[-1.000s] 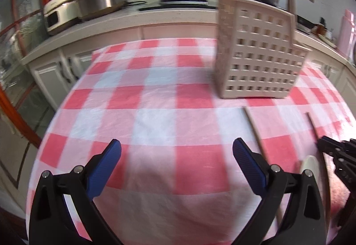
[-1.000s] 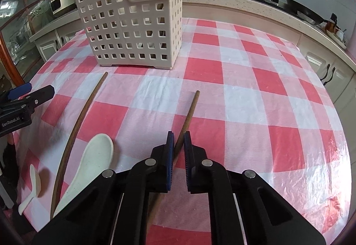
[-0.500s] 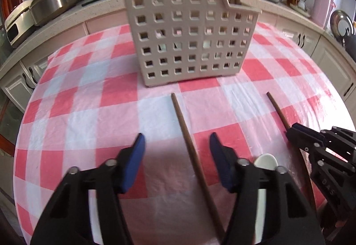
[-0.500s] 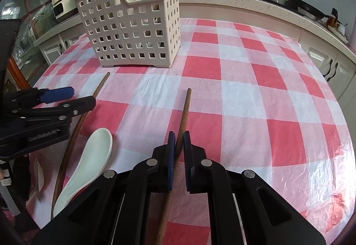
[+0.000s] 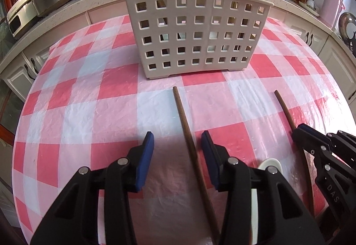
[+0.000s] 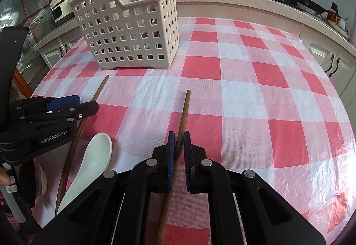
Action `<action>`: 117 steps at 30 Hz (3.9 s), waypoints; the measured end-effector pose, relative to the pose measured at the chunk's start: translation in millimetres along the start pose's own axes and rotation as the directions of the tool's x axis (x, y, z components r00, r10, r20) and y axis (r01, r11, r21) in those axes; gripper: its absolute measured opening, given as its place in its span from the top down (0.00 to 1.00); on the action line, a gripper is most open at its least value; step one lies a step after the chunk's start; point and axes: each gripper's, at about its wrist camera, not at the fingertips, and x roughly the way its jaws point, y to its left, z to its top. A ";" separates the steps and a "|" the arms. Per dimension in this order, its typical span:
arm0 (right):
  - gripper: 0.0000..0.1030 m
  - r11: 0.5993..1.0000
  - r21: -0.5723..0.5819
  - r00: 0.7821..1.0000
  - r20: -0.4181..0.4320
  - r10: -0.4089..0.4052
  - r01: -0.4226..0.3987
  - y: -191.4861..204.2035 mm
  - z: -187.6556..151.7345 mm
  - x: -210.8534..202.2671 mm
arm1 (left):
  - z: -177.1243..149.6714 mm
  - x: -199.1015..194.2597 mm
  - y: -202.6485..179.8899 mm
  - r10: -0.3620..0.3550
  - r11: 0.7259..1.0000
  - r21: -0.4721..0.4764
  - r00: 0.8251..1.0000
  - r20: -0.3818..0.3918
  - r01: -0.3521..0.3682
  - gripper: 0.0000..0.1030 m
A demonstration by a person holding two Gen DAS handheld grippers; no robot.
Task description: Organize utensils
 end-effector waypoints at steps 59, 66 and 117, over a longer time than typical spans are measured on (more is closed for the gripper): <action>0.94 0.999 0.026 0.941 0.339 0.016 -0.026 7.9 21.1 -108.5 | -15.1 -133.1 6.8 -0.066 0.995 -0.047 0.925 0.375 0.091 0.94; 0.94 1.000 0.012 0.917 0.397 0.018 -0.024 14.0 21.5 -127.2 | -20.4 -152.4 6.5 -0.062 0.994 -0.050 0.898 0.436 0.093 0.94; 0.94 0.995 -0.098 0.801 0.595 0.066 -0.009 35.7 153.6 -179.3 | 80.7 -279.9 20.2 -0.095 0.995 0.067 0.761 0.641 0.069 0.94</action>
